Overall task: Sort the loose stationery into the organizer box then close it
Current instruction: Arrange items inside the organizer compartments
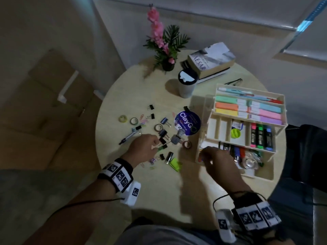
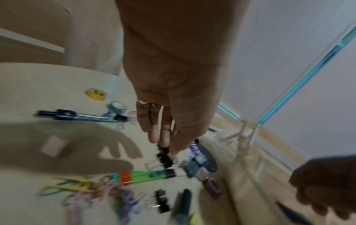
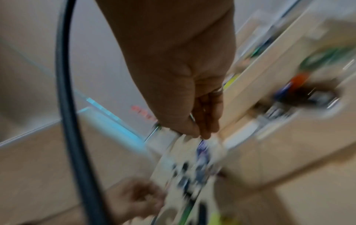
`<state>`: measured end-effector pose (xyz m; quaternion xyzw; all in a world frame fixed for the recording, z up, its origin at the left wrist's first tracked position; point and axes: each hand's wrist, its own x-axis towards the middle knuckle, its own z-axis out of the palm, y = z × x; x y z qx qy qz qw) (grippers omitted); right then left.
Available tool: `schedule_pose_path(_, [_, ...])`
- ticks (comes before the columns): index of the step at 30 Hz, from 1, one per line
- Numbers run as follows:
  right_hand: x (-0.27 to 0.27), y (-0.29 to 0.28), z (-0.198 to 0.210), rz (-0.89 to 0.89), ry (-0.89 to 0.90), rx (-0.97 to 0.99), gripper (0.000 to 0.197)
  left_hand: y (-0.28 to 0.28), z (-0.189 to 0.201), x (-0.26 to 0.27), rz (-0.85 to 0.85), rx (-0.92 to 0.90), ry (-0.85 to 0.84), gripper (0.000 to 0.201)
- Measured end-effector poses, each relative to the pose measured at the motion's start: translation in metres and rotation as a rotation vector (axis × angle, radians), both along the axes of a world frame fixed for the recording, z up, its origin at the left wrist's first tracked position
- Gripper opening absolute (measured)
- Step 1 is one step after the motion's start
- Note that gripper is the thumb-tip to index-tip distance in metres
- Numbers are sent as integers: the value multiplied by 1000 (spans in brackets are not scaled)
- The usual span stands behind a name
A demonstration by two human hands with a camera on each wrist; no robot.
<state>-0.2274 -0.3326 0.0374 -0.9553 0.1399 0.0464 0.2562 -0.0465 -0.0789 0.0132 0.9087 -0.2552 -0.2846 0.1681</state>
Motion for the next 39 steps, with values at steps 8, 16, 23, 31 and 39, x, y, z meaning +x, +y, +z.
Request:
schedule_pose_path(8, [32, 106, -75, 98, 305, -26, 56, 27, -37, 3, -116, 126, -88, 26])
schedule_pose_path(16, [27, 104, -72, 98, 218, -151, 20, 33, -39, 11, -122, 75, 32, 12])
schedule_pose_path(23, [19, 61, -19, -32, 71, 89, 11, 36, -11, 26, -96, -131, 110, 8])
schedule_pose_path(31, [3, 0, 19, -45, -64, 223, 19, -34, 63, 47, -152, -339, 109, 15])
schedule_pose_path(39, [44, 46, -9, 70, -110, 453, 9, -46, 73, 29, -30, -355, 139, 20])
